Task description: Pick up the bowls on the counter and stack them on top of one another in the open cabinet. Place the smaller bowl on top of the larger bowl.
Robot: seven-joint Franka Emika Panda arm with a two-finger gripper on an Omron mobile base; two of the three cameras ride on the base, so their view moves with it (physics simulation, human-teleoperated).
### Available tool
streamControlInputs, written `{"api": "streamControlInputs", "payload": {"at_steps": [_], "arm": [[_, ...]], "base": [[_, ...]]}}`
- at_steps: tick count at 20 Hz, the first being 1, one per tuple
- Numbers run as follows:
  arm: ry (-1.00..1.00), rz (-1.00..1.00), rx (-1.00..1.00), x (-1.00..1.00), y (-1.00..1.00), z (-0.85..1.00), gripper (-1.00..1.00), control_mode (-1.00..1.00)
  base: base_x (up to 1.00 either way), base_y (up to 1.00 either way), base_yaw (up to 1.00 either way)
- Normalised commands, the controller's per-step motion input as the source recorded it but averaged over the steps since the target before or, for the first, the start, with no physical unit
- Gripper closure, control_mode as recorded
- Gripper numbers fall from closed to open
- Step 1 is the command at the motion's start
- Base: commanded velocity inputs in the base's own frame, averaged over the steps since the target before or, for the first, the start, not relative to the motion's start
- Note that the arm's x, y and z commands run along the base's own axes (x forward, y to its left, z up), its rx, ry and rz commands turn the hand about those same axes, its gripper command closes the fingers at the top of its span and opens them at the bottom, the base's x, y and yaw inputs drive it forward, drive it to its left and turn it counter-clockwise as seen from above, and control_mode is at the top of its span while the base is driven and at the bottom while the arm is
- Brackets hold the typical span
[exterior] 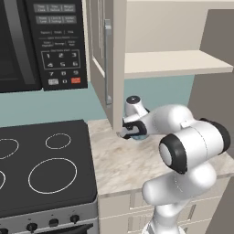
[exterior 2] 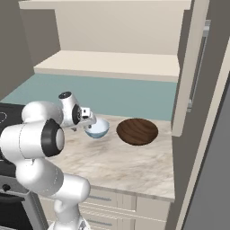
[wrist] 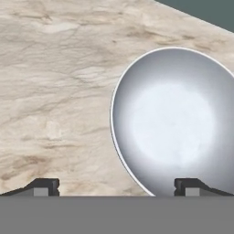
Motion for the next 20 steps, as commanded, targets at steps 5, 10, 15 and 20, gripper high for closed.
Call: {"api": "streamControlInputs", "payload": {"at_steps": [5, 10, 15, 20], "arm": [[0.00, 0.01, 0.00, 0.11, 0.00, -0.08, -1.00, -1.00], [0.00, 0.01, 0.00, 0.13, 0.00, -0.07, -1.00, -1.00], [0.00, 0.02, 0.00, 0.12, 0.00, -0.08, -1.00, -1.00], [0.00, 0.01, 0.00, 0.10, 0.00, -0.12, -1.00, -1.00]], "base": [[0.00, 0.00, 0.00], [0.00, 0.00, 0.00], [0.00, 0.00, 0.00], [0.00, 0.00, 0.00]]}}
